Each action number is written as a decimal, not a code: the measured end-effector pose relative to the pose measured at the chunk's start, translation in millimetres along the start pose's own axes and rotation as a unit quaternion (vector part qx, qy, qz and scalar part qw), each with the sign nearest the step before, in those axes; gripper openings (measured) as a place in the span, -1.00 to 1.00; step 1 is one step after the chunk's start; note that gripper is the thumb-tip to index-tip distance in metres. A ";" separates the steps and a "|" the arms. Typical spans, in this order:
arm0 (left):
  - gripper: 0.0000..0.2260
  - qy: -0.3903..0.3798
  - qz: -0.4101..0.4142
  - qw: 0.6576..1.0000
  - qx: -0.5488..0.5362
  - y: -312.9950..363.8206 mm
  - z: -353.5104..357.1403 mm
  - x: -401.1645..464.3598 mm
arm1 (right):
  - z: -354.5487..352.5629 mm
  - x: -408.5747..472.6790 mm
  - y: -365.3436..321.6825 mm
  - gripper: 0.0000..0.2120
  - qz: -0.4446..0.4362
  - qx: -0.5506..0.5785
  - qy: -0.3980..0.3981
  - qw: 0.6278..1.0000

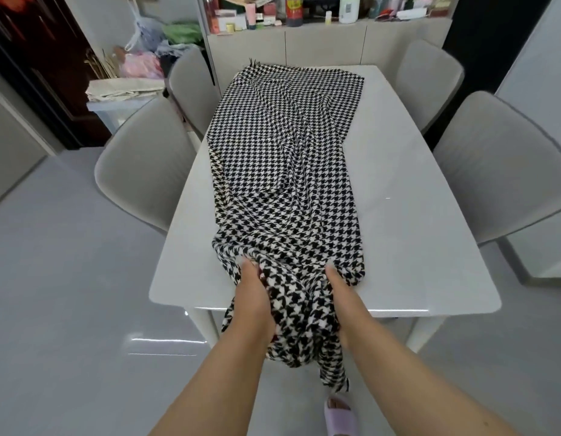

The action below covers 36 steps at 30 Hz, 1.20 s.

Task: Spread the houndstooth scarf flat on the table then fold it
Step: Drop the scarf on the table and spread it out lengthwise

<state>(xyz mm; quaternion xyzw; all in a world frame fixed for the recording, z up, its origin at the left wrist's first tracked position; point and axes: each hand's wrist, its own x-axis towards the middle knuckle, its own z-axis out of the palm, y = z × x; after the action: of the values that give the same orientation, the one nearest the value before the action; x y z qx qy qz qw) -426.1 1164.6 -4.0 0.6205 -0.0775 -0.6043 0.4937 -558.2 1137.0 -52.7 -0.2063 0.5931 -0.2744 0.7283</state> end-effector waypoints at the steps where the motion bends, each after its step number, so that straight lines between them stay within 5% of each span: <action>1: -0.36 0.008 0.040 0.997 0.063 -0.2 3.4 0.4 | 0.2 1.4 -0.4 -0.06 -0.008 0.001 -0.018 1.000; 4: -0.42 -0.122 0.087 0.968 0.202 -8.9 11.7 -10.1 | 5.6 -4.4 -2.2 -0.16 -0.052 -0.045 -0.049 0.996; 6: -0.31 -0.182 0.062 0.969 0.154 -11.7 11.3 -9.4 | 6.6 -2.9 -3.2 -0.21 -0.077 -0.078 -0.008 0.994; 9: -0.53 -0.064 0.028 0.997 -0.038 -9.9 0.5 13.6 | -0.6 3.7 -5.9 -0.56 -0.080 -0.049 0.027 0.995; 13: -0.72 0.109 -0.073 0.991 -0.027 -23.0 -15.8 42.9 | 0.2 0.9 -8.3 -0.73 -0.015 0.029 -0.018 0.999; 17: -0.76 0.077 -0.102 0.992 -0.016 -25.0 -11.1 42.1 | -1.2 1.0 -9.5 -0.64 0.059 0.101 -0.078 0.990; 22: -0.57 -0.023 -0.121 0.985 -0.119 -28.4 -11.8 40.4 | -13.1 3.9 -11.2 -0.47 0.049 0.129 -0.091 0.986; 26: -0.52 -0.120 -0.126 0.965 -0.197 -20.9 -18.9 39.2 | -23.6 11.6 -12.6 -0.29 -0.004 0.097 -0.035 0.995; 36: -0.53 -0.070 0.013 0.983 -0.170 12.1 -75.3 38.1 | -62.5 16.9 -33.2 -0.71 -0.119 0.126 0.213 0.962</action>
<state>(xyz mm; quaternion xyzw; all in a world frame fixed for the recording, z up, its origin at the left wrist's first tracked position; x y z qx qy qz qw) -347.9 1171.3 -37.5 0.4823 -0.0161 -0.6443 0.5933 -621.9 1102.3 -57.8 -0.1187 0.6661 -0.4692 0.5675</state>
